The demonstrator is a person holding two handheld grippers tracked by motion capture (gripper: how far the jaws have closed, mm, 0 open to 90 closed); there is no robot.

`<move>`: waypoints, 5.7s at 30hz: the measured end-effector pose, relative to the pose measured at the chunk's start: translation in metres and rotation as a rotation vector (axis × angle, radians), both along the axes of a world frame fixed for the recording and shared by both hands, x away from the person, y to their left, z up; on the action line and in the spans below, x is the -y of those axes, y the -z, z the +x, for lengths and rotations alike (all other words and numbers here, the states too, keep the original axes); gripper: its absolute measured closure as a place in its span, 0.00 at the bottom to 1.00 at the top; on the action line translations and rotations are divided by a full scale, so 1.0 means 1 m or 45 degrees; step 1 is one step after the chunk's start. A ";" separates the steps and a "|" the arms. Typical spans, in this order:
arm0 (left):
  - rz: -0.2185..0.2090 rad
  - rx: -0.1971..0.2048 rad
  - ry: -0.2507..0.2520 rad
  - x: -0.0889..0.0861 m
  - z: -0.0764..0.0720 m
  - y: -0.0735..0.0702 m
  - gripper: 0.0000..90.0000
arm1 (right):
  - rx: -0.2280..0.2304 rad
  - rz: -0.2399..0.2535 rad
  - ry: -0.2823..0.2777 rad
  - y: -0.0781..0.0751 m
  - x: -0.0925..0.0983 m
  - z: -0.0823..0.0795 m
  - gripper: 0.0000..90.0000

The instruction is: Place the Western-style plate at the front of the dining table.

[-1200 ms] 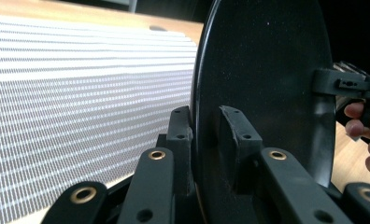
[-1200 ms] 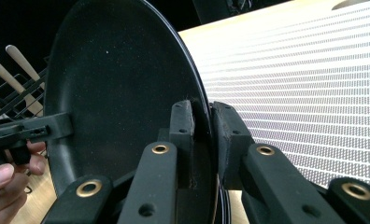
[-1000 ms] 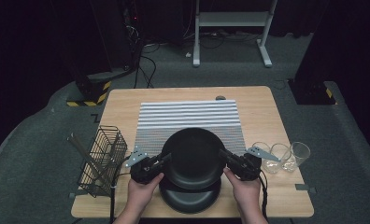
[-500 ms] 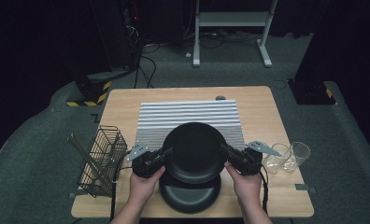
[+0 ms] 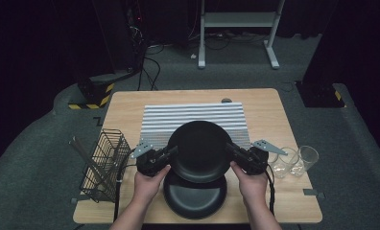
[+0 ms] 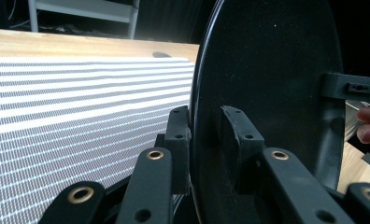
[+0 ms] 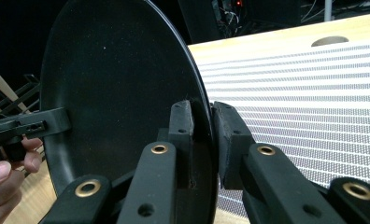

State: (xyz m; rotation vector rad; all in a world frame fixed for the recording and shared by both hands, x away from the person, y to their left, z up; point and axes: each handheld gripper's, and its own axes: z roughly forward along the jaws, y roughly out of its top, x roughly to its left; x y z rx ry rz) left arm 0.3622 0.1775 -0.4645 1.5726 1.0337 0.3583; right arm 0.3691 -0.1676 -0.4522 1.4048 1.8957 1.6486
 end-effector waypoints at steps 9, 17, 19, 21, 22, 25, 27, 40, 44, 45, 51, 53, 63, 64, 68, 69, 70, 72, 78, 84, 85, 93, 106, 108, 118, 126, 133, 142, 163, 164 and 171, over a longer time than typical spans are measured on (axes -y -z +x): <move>-0.021 -0.009 0.003 -0.004 0.009 0.000 0.82 | -0.009 -0.014 -0.003 -0.004 -0.002 0.009 0.87; -0.042 -0.014 -0.026 -0.006 0.016 0.001 0.81 | 0.008 -0.045 -0.002 -0.011 -0.008 0.017 0.87; -0.038 -0.014 -0.025 -0.006 0.018 0.000 0.81 | 0.007 -0.046 -0.001 -0.012 -0.009 0.019 0.87; -0.035 -0.013 -0.023 -0.005 0.021 -0.001 0.81 | 0.012 -0.046 0.004 -0.013 -0.008 0.020 0.87; -0.030 -0.009 -0.020 -0.005 0.023 -0.002 0.81 | 0.012 -0.045 0.007 -0.013 -0.008 0.021 0.87; -0.035 -0.005 -0.017 -0.003 0.027 -0.002 0.80 | 0.016 -0.044 0.016 -0.014 -0.007 0.023 0.87; -0.037 -0.013 -0.015 -0.004 0.030 -0.003 0.80 | 0.016 -0.048 0.018 -0.015 -0.007 0.025 0.88; -0.049 -0.015 -0.052 -0.008 0.044 -0.005 0.80 | 0.015 -0.070 0.017 -0.021 -0.014 0.044 0.87; -0.049 -0.012 -0.069 -0.011 0.049 -0.003 0.80 | 0.014 -0.073 0.013 -0.021 -0.018 0.050 0.87; -0.048 -0.015 -0.069 -0.011 0.050 -0.003 0.79 | 0.011 -0.077 0.015 -0.021 -0.019 0.052 0.87; -0.044 -0.012 -0.083 -0.011 0.057 -0.006 0.79 | -0.013 -0.076 0.001 -0.022 -0.020 0.062 0.87; -0.041 0.006 -0.079 -0.011 0.061 -0.007 0.79 | -0.008 -0.071 0.009 -0.023 -0.020 0.064 0.87; -0.036 -0.030 -0.097 -0.016 0.071 -0.004 0.79 | -0.017 -0.094 0.003 -0.019 -0.026 0.076 0.87; -0.036 -0.029 -0.101 -0.016 0.073 -0.003 0.79 | -0.012 -0.101 0.004 -0.019 -0.026 0.077 0.87; -0.042 -0.036 -0.116 -0.019 0.074 -0.002 0.78 | -0.014 -0.119 -0.001 -0.020 -0.030 0.082 0.87; -0.043 -0.033 -0.119 -0.020 0.074 -0.002 0.78 | -0.009 -0.124 -0.005 -0.021 -0.032 0.084 0.87; -0.043 -0.032 -0.123 -0.021 0.075 -0.003 0.78 | -0.008 -0.125 -0.005 -0.021 -0.032 0.085 0.87; -0.045 -0.033 -0.127 -0.022 0.076 -0.004 0.78 | -0.006 -0.125 -0.009 -0.022 -0.034 0.087 0.87; -0.036 -0.037 -0.140 -0.022 0.084 -0.001 0.78 | -0.007 -0.130 0.001 -0.021 -0.037 0.096 0.86; -0.035 -0.045 -0.148 -0.023 0.089 0.001 0.78 | -0.014 -0.126 0.004 -0.018 -0.039 0.101 0.86; -0.030 -0.049 -0.148 -0.023 0.090 0.001 0.78 | -0.017 -0.131 0.005 -0.017 -0.039 0.102 0.86; -0.022 -0.072 -0.168 -0.025 0.098 0.005 0.78 | -0.028 -0.154 0.011 -0.013 -0.043 0.112 0.86; -0.009 -0.117 -0.191 -0.023 0.111 0.018 0.76 | -0.067 -0.163 0.020 0.000 -0.047 0.124 0.86; -0.013 -0.122 -0.191 -0.022 0.112 0.019 0.76 | -0.066 -0.168 0.023 0.001 -0.046 0.125 0.86; 0.018 -0.158 -0.189 -0.017 0.114 0.030 0.76 | -0.099 -0.175 0.038 0.016 -0.042 0.126 0.85; 0.034 -0.183 -0.197 -0.017 0.116 0.031 0.76 | -0.117 -0.172 0.038 0.021 -0.043 0.127 0.85; 0.054 -0.221 -0.203 -0.017 0.119 0.034 0.75 | -0.142 -0.177 0.040 0.028 -0.044 0.129 0.85; 0.079 -0.239 -0.199 -0.013 0.122 0.034 0.75 | -0.144 -0.222 0.036 0.032 -0.042 0.130 0.85; 0.079 -0.290 -0.213 -0.014 0.129 0.039 0.74 | -0.165 -0.227 0.015 0.039 -0.043 0.142 0.84; 0.077 -0.293 -0.215 -0.014 0.129 0.040 0.74 | -0.168 -0.222 0.016 0.040 -0.044 0.143 0.84; 0.084 -0.313 -0.231 -0.011 0.132 0.039 0.74 | -0.185 -0.209 0.019 0.044 -0.042 0.146 0.84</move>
